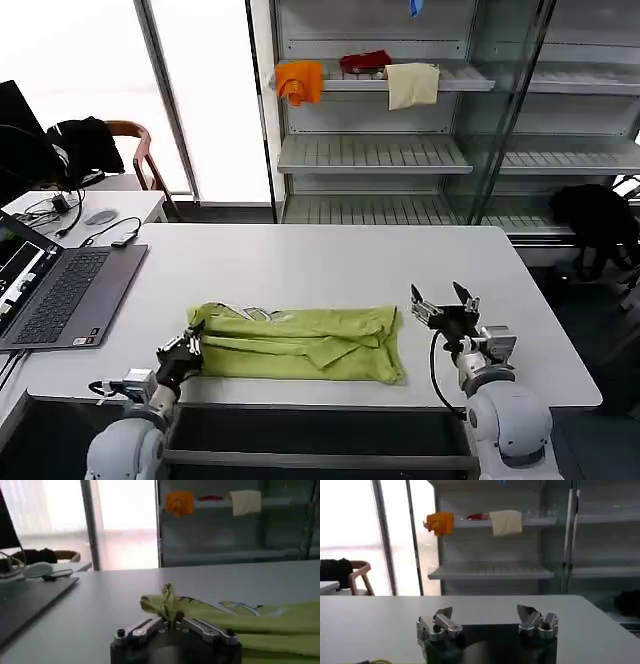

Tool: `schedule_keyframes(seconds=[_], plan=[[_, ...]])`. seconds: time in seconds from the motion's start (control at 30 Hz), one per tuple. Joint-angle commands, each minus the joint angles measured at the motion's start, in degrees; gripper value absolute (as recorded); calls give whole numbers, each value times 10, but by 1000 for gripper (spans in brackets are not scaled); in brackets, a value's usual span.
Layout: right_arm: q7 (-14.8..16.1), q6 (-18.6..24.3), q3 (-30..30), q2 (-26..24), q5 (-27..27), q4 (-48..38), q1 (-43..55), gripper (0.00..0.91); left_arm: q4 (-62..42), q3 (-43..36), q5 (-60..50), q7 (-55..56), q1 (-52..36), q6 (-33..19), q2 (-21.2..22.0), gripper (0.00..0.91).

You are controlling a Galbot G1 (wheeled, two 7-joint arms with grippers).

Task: Fold and organize the clothes.

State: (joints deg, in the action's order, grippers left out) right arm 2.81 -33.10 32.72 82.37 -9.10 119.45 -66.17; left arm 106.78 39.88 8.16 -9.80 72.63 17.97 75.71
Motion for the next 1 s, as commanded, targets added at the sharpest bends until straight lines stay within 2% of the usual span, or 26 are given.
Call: schedule_keyframes(seconds=[0.03, 0.2, 0.4, 0.47, 0.67, 0.73, 0.83, 1.0], plan=[[3, 0, -1, -18, -3, -3, 4, 907, -19, 124, -70, -95, -36, -5, -132, 0], [0, 0, -18, -40, -11, -23, 17, 907, -29, 156, -70, -110, -57, 25, -190, 0], [-2, 8, -37, -51, -7, -53, 21, 907, -6, 159, -97, -113, -80, 56, -197, 0], [-1, 9, -38, -50, -3, -55, 17, 907, 10, 150, -124, -108, -79, 52, -185, 0], [-1, 17, -35, -45, 1, -57, 4, 907, 80, 75, -146, -88, -54, 66, -99, 0], [0, 19, -31, -45, 1, -57, 0, 907, 99, 28, -161, -72, -47, 77, -56, 0], [2, 21, -29, -45, 1, -56, -4, 907, 108, -47, -185, -44, -44, 84, -22, 0], [-2, 22, -27, -43, 1, -55, -7, 907, 108, -117, -212, 6, -46, 103, 17, 0]])
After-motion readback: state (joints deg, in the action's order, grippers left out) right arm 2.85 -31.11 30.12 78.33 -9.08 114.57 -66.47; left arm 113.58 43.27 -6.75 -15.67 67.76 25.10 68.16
